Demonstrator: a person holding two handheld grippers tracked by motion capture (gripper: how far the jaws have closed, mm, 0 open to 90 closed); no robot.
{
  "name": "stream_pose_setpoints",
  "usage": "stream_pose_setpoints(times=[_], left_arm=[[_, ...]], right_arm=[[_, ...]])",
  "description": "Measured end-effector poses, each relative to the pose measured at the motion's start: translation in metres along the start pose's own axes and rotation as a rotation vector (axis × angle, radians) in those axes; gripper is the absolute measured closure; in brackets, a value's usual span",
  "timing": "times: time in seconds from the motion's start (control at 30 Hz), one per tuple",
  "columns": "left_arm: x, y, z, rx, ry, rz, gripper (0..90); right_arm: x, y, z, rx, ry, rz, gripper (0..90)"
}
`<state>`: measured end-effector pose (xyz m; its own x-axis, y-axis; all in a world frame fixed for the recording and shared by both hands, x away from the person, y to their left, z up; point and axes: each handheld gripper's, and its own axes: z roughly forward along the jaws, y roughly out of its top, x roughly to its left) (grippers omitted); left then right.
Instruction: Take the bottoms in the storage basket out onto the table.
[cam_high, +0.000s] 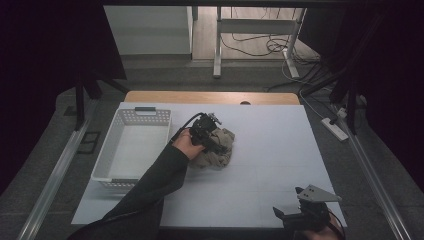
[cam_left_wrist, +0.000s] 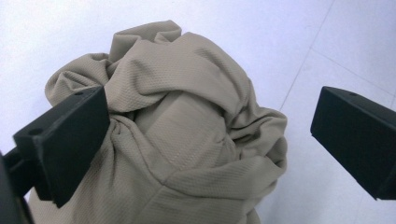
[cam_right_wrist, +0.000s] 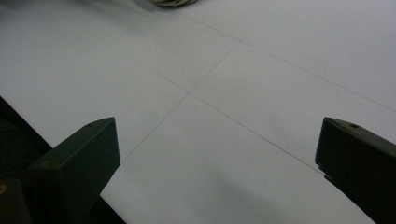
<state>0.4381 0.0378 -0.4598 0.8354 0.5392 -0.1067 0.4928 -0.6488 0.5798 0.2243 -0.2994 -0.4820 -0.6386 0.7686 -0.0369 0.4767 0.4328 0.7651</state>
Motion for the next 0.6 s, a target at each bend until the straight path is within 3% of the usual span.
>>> stream_pose_setpoints(times=[0.3,0.6], left_arm=[[-0.005,0.001,-0.009,-0.021,-0.013,0.018,0.0],[-0.003,-0.003,-0.022,-0.051,-0.02,0.016,0.0]], right_arm=[[0.0,0.0,0.0,0.001,0.001,0.002,0.5],[0.0,0.0,0.0,0.002,0.001,0.003,0.5]])
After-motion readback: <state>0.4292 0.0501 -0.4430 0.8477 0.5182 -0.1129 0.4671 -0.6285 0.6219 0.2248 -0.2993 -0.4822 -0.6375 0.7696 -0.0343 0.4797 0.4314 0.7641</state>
